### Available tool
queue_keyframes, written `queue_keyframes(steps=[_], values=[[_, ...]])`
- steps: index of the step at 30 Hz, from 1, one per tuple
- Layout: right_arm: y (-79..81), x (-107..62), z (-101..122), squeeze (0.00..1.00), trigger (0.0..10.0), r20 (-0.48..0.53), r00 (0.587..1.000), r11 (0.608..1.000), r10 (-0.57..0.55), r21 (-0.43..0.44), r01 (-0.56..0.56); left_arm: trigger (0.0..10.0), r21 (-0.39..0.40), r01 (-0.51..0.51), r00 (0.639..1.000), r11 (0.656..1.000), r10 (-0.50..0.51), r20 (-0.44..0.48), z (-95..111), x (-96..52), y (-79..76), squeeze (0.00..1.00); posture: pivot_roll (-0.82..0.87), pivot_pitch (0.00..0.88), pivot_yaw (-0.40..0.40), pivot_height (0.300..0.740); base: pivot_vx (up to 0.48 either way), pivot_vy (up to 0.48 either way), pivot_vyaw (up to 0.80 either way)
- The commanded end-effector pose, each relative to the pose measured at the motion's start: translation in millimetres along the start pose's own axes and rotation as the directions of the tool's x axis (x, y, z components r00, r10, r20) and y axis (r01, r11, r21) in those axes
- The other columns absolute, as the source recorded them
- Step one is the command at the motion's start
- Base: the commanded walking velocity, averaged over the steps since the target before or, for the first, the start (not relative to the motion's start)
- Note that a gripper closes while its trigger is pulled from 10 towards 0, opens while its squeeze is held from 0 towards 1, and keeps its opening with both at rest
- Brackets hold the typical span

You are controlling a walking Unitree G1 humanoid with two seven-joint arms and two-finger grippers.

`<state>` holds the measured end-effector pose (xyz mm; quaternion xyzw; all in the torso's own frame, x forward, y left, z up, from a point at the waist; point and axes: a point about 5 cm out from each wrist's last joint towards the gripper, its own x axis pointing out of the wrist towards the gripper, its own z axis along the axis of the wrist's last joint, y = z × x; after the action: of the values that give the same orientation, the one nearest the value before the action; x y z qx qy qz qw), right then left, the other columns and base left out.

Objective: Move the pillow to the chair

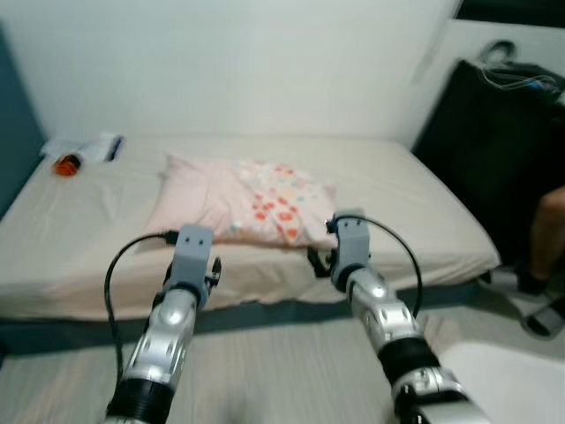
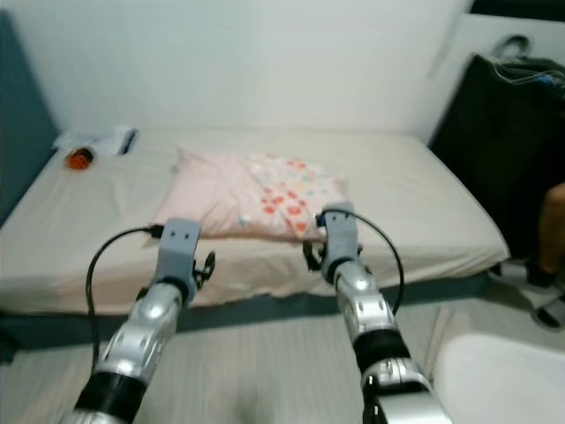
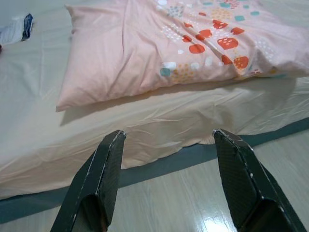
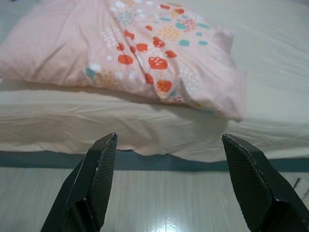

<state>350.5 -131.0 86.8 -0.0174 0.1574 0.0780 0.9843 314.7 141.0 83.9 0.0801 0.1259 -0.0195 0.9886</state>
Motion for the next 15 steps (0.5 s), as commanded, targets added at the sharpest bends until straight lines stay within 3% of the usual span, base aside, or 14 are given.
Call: queue_keyframes(steps=[1, 9, 15], values=[[1.8, 1.6, 5.2, 0.00, 10.0, 0.014, 1.000, 1.000, 0.007, -0.015, -0.007, 10.0, -0.005, 0.002, 1.000, 1.000, -0.002, -0.005, -2.5, -1.1, 0.4, 0.00, -0.01, 0.000, -0.064, 0.740, 0.000, 0.000, 0.00], [1.5, 2.0, 6.5, 0.00, 10.0, 0.019, 1.000, 1.000, 0.010, -0.019, -0.010, 10.0, -0.025, 0.031, 0.999, 0.999, -0.030, 0.025, 1.0, -1.8, -2.0, 0.00, -0.01, 0.000, -0.064, 0.740, 0.000, 0.000, 0.00], [0.0, 1.8, 6.2, 0.00, 10.0, 0.020, 1.000, 1.000, 0.008, -0.021, -0.008, 10.0, -0.030, 0.037, 0.999, 0.999, -0.036, 0.031, 2.5, -1.1, -3.1, 0.00, -0.02, 0.000, -0.060, 0.740, 0.258, 0.000, 0.00]])
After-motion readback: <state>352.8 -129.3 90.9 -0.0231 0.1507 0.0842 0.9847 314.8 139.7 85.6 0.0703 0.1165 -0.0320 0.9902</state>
